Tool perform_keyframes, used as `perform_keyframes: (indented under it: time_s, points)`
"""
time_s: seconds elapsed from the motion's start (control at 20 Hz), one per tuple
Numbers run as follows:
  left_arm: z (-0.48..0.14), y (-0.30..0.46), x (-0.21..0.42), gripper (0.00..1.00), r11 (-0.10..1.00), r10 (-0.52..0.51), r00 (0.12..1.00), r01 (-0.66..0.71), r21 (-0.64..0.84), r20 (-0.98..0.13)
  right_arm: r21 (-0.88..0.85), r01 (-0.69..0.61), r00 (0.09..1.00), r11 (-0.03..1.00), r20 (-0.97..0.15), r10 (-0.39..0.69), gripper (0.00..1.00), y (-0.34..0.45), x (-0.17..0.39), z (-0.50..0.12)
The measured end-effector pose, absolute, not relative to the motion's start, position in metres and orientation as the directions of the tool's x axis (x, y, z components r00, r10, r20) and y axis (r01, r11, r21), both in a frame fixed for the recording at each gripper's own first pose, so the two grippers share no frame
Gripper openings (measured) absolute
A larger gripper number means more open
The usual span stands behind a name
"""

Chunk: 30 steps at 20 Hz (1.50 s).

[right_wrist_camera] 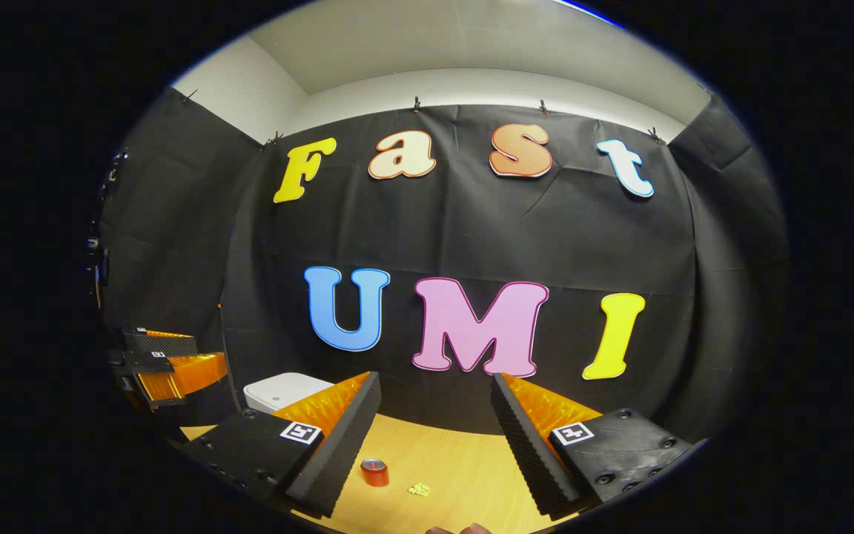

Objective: Press the lid of the desktop garbage bin to open it, pick up the crumpled paper on the desktop and throw it into the bin, then pick up the pop can on the desktop and drop it into the bin, and finally close the garbage bin lid.

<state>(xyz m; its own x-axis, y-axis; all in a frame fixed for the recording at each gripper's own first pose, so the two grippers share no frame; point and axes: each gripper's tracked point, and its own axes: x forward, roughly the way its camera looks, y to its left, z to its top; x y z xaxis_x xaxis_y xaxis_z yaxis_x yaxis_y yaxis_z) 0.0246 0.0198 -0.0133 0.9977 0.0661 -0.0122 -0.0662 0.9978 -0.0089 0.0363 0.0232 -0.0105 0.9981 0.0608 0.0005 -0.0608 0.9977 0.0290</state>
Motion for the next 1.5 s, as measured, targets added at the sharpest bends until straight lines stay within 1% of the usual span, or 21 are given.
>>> perform_keyframes:
  time_s: [0.15,0.2,0.3,0.45,0.55,0.6,0.65,0.7,0.75,0.8,0.85,0.9,0.95,1.0,1.05,1.25,1.5]
  points:
    - [-0.015,0.025,0.024,0.96,0.997,0.074,0.997,-0.074,-0.011,-0.008,0.039,-0.073,0.997,0.997,-0.005,0.073,0.96,0.028,0.039,-0.013]
    - [-0.018,0.025,0.024,0.98,0.997,0.068,0.998,-0.068,-0.023,-0.007,0.040,-0.081,0.997,0.996,-0.015,0.081,0.96,0.030,0.040,-0.016]
    - [-0.027,0.027,0.028,0.96,0.998,0.040,0.999,-0.041,-0.050,-0.012,0.033,-0.092,0.995,0.995,-0.025,0.093,0.96,0.031,0.042,-0.020]
    - [-0.045,0.035,0.044,0.96,0.998,-0.012,0.999,0.010,-0.056,-0.034,0.027,-0.067,0.997,0.997,-0.030,0.068,0.97,0.021,0.044,-0.023]
    - [-0.054,0.052,0.066,0.96,0.999,-0.013,0.998,0.011,-0.038,-0.055,0.004,-0.038,0.999,0.999,-0.032,0.038,0.96,0.010,0.044,-0.023]
    - [-0.056,0.059,0.078,0.92,1.000,-0.018,0.998,0.016,-0.025,-0.060,-0.010,-0.016,1.000,1.000,-0.026,0.016,0.96,0.003,0.044,-0.021]
    - [-0.057,0.064,0.088,0.89,1.000,-0.030,0.998,0.029,-0.012,-0.059,-0.018,0.006,1.000,1.000,-0.022,-0.007,0.96,-0.003,0.043,-0.019]
    - [-0.062,0.069,0.101,0.80,0.999,-0.035,0.997,0.034,-0.003,-0.063,-0.021,0.025,0.999,0.999,-0.020,-0.025,0.96,-0.008,0.043,-0.019]
    - [-0.065,0.073,0.115,0.74,0.999,-0.052,0.996,0.052,0.002,-0.068,-0.023,0.043,0.999,0.999,-0.018,-0.044,0.97,-0.012,0.043,-0.018]
    - [-0.071,0.076,0.127,0.61,0.998,-0.065,0.994,0.066,0.008,-0.087,-0.028,0.064,0.998,0.998,-0.014,-0.064,0.97,-0.016,0.042,-0.016]
    - [-0.079,0.084,0.139,0.55,0.998,-0.054,0.992,0.057,0.024,-0.110,-0.034,0.085,0.996,0.996,-0.008,-0.085,0.97,-0.021,0.041,-0.014]
    - [-0.086,0.092,0.153,0.35,0.998,-0.045,0.991,0.052,0.048,-0.125,-0.042,0.102,0.995,0.994,-0.002,-0.102,0.97,-0.025,0.040,-0.012]
    - [-0.090,0.099,0.164,0.27,0.997,-0.037,0.991,0.045,0.060,-0.131,-0.053,0.118,0.993,0.992,0.004,-0.118,0.96,-0.028,0.039,-0.010]
    - [-0.096,0.103,0.176,0.14,0.997,-0.037,0.990,0.046,0.057,-0.139,-0.064,0.130,0.992,0.989,0.005,-0.130,1.00,-0.030,0.038,-0.009]
    - [-0.104,0.105,0.187,0.07,0.997,-0.047,0.986,0.055,0.045,-0.161,-0.079,0.145,0.989,0.986,0.008,-0.145,0.96,-0.033,0.037,-0.008]
    - [-0.147,0.107,0.207,0.06,0.998,-0.063,0.957,0.068,0.006,-0.282,-0.111,0.181,0.983,0.977,0.001,-0.182,0.96,-0.035,0.038,-0.011]
    - [-0.178,0.104,0.217,0.06,0.998,-0.065,0.934,0.067,-0.004,-0.350,-0.102,0.174,0.984,0.979,-0.030,-0.178,0.96,-0.021,0.042,-0.018]
